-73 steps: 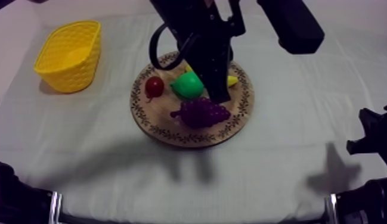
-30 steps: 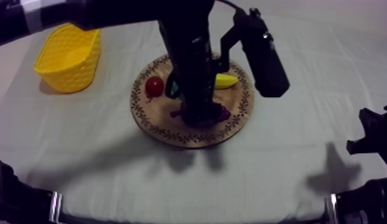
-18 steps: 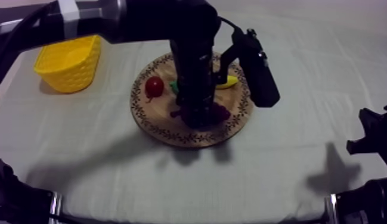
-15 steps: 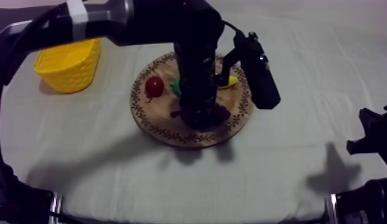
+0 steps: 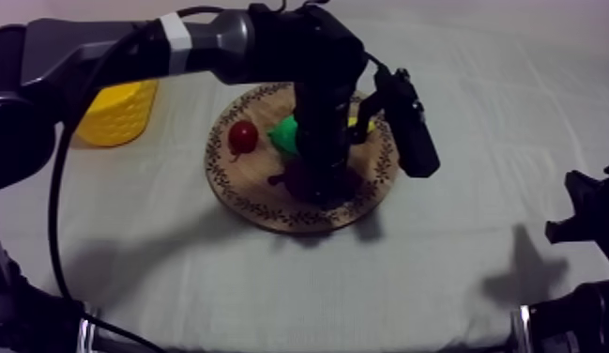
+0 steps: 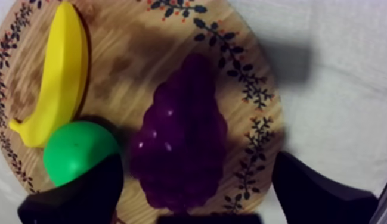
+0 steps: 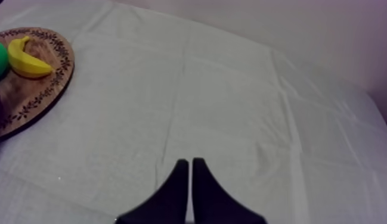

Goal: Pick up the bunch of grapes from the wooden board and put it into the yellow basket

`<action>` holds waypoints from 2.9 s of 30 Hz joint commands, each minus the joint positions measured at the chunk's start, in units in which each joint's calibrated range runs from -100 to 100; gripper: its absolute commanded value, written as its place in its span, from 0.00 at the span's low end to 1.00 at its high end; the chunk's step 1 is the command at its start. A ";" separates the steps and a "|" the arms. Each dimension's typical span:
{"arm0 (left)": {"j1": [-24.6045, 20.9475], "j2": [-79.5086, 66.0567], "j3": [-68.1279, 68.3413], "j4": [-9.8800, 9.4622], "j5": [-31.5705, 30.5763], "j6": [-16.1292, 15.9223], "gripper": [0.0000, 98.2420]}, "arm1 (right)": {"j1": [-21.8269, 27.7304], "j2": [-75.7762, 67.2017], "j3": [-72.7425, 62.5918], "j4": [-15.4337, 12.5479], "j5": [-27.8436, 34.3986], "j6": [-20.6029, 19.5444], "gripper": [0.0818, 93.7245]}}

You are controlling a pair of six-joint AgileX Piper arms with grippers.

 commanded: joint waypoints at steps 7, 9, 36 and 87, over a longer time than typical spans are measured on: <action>-0.67 3.52 -1.08 -0.02 -0.43 -0.27 0.96 | 0.02 0.00 -0.04 -0.02 0.00 -0.04 0.00; -0.97 4.31 -1.39 0.00 -0.78 -0.30 0.95 | 0.02 0.00 -0.04 -0.02 0.00 -0.04 0.00; -1.83 8.42 -5.71 0.02 -1.76 1.53 0.52 | 0.02 0.00 -0.04 -0.02 0.00 0.01 0.00; 3.09 -25.39 2.90 -2.69 8.56 6.53 0.49 | 0.02 0.00 -0.04 -0.02 0.00 0.01 0.00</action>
